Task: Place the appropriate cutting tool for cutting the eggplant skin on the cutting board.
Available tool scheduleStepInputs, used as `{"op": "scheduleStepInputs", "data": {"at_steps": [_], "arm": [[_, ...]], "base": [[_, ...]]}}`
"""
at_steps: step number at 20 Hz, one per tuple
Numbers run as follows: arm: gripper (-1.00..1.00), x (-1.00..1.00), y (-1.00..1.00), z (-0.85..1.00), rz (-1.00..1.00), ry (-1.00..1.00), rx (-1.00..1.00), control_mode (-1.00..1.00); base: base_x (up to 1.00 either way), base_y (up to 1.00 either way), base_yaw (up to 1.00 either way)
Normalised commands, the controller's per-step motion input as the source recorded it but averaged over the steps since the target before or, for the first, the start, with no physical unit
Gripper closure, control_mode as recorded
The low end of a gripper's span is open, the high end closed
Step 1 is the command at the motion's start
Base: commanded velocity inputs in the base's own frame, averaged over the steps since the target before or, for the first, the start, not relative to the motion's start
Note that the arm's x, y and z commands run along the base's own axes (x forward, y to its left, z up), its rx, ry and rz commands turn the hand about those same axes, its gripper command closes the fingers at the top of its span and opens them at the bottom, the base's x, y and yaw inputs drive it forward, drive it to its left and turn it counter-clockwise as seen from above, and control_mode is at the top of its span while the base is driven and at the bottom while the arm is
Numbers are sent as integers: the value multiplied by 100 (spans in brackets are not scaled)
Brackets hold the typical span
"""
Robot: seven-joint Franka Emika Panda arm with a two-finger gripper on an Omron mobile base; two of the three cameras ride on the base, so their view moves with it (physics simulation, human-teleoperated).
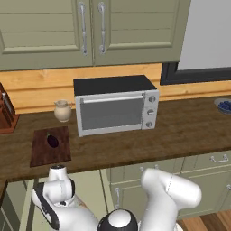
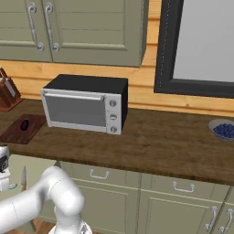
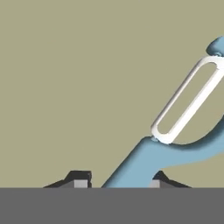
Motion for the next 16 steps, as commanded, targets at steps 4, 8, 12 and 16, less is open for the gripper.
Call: {"op": "scheduleStepInputs", "data": {"at_steps": [4,8,12,16], "arm": [[100,-38,0,83,0,2,-5,-100],[100,-48,0,100,0,0,-8,-100],[100,-16,0,100,0,1,-5,-100],[100,0,-7,100,-3,0,-5,-100]], "base": [[0,0,0],[0,0,0],[0,0,0],[0,0,0]]}}
